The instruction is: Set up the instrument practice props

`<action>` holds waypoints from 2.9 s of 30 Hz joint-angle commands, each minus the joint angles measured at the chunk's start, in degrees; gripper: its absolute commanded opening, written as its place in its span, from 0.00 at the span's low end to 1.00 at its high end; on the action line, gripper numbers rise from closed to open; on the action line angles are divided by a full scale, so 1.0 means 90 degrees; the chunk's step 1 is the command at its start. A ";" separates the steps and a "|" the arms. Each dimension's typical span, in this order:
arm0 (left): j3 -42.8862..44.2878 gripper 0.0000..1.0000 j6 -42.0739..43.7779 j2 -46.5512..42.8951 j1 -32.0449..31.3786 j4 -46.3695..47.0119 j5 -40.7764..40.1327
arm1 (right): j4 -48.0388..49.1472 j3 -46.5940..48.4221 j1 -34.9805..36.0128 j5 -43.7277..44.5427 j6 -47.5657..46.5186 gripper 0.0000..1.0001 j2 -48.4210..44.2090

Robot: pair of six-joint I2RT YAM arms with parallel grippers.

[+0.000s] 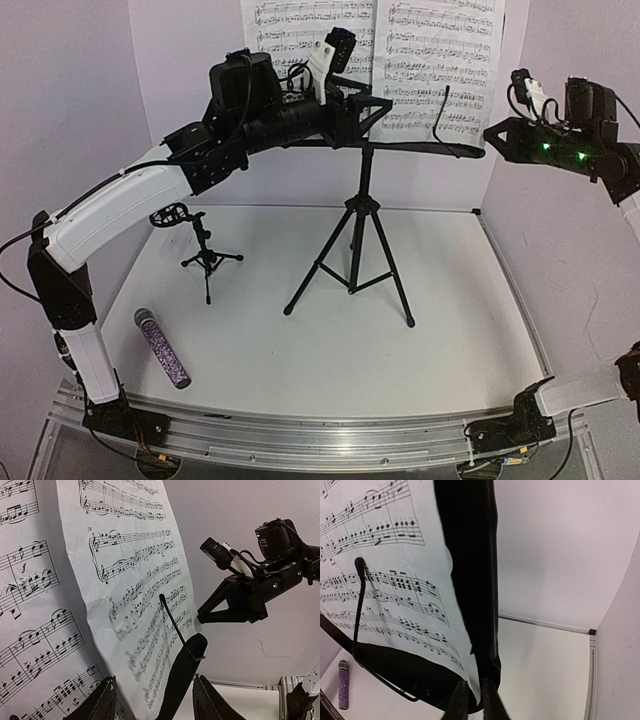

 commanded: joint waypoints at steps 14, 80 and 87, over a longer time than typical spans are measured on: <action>-0.0525 0.55 0.0423 -0.1150 0.0037 -0.0153 0.0081 | 0.0046 -0.0103 -0.0040 0.0417 0.0103 0.47 -0.0666; -0.1227 0.91 0.7351 0.0231 0.5518 -0.6035 0.1905 | 0.2995 -0.4414 0.4340 -0.1577 0.1670 0.88 0.1251; -0.0458 0.71 0.7643 0.0845 0.5522 -0.6951 0.1824 | 0.3057 -0.4266 0.4530 -0.1541 0.1743 0.88 0.1521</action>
